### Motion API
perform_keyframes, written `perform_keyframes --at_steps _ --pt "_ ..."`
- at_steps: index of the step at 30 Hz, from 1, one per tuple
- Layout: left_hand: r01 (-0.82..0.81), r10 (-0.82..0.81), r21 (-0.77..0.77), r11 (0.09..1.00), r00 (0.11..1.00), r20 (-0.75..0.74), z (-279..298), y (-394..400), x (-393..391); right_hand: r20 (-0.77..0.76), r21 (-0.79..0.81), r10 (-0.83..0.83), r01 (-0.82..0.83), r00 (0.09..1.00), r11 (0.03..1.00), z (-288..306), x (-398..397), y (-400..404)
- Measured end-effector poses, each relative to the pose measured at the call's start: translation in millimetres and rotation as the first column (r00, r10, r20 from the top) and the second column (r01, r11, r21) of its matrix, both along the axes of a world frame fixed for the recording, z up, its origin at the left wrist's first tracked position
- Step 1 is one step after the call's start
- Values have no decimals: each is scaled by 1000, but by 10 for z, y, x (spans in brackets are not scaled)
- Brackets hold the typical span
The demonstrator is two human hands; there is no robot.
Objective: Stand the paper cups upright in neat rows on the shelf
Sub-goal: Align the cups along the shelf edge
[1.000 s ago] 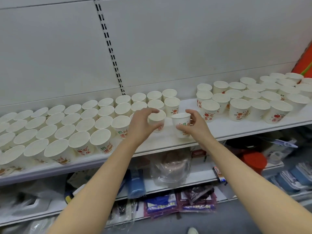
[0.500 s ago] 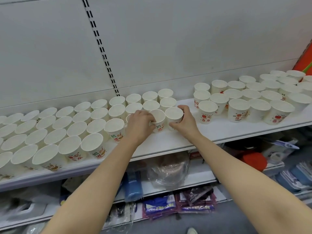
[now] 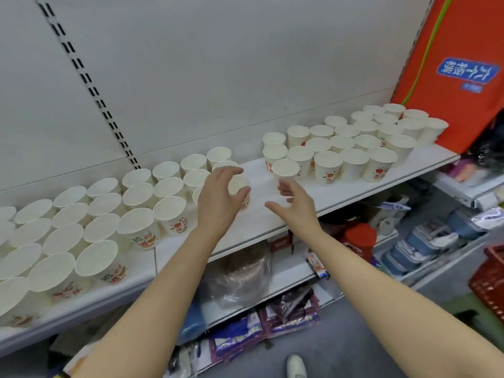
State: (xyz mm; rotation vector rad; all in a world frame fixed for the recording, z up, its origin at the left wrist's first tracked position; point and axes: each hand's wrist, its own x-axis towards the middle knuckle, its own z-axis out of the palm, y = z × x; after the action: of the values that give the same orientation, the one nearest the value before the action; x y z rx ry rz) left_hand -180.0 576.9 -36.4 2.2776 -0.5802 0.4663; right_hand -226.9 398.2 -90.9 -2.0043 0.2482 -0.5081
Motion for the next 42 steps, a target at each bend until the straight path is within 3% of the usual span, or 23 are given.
perform_keyframes --at_steps 5,10,16,21,26,29,35,42 --pt "102 -93 31 994 970 -223 -170 -691 -82 16 -88 -187 187 982 978 -55 -254 -548" --pt "5 -7 -8 1000 964 -267 -297 -1024 133 101 -317 -241 261 965 912 76 -169 -1188" --pt "-40 43 16 999 955 -294 -319 -1194 344 66 -482 -86 107 994 870 193 96 -1821" --pt "-99 61 -116 988 953 -296 -197 -1273 186 -17 -643 65 -61 998 763 269 267 -2051" --pt "-156 62 -227 961 926 -373 -74 -1097 -164 -51 -722 82 -94 995 685 295 361 -2052" --pt "-160 57 -234 959 918 -393 -56 -830 -374 -14 -688 121 -97 993 719 350 311 -1938" --pt "-213 97 -256 943 911 -401 -10 16 -808 113 -416 295 -225 949 881 455 -105 -1216" --pt "-335 277 -78 939 871 -406 18 1090 -1065 135 -341 447 -382 884 859 358 -384 31"
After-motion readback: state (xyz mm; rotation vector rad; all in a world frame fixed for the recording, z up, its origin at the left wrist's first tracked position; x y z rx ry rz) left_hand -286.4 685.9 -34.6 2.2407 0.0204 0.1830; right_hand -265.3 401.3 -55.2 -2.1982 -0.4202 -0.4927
